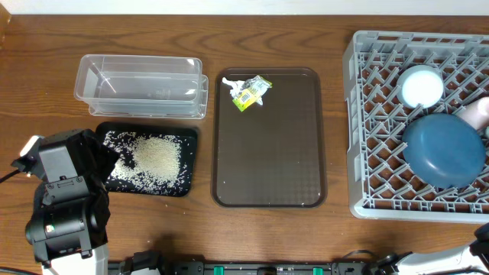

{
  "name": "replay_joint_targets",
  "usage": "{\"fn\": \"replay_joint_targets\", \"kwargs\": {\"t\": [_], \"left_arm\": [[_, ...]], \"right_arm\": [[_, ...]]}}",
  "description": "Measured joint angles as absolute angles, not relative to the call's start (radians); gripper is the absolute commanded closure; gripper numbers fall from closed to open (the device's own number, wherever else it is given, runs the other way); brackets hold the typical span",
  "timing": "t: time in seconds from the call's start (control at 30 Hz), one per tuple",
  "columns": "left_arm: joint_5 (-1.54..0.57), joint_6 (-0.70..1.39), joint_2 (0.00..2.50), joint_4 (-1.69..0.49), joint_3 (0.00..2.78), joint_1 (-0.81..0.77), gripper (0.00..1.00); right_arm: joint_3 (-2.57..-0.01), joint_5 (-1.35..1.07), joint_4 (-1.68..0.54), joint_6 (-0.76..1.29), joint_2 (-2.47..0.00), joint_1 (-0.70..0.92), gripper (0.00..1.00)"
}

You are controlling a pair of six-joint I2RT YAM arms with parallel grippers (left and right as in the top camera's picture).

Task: Sort waste into correct bins and load items into the dishwasher rack
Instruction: 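Lower the mint-green bowl into the rack's back corner and release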

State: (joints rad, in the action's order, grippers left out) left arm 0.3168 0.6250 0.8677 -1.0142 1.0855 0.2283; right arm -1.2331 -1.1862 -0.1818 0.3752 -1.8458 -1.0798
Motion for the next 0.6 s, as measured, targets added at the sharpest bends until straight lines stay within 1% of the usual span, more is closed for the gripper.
{"fn": "replay_joint_targets", "kwargs": {"t": [0.17, 0.23, 0.33, 0.5, 0.6], "left_arm": [[0.317, 0.625, 0.868, -1.015, 1.085, 0.228, 0.06], [0.317, 0.625, 0.868, -1.015, 1.085, 0.228, 0.06], [0.317, 0.625, 0.868, -1.014, 1.085, 0.228, 0.06], [0.317, 0.625, 0.868, -1.014, 1.085, 0.228, 0.06], [0.317, 0.625, 0.868, -1.015, 1.085, 0.228, 0.06]], "right_arm": [[-1.234, -1.159, -0.247, 0.374, -1.829, -1.116, 0.93], [-1.234, -1.154, -0.279, 0.374, -1.824, -1.130, 0.90], [-1.236, -1.124, -0.361, 0.371, -1.806, -1.147, 0.89], [-1.234, -0.981, -0.480, 0.368, -1.756, -1.178, 0.84], [-1.234, -0.882, -0.522, 0.385, -1.705, -1.182, 0.77]]}}
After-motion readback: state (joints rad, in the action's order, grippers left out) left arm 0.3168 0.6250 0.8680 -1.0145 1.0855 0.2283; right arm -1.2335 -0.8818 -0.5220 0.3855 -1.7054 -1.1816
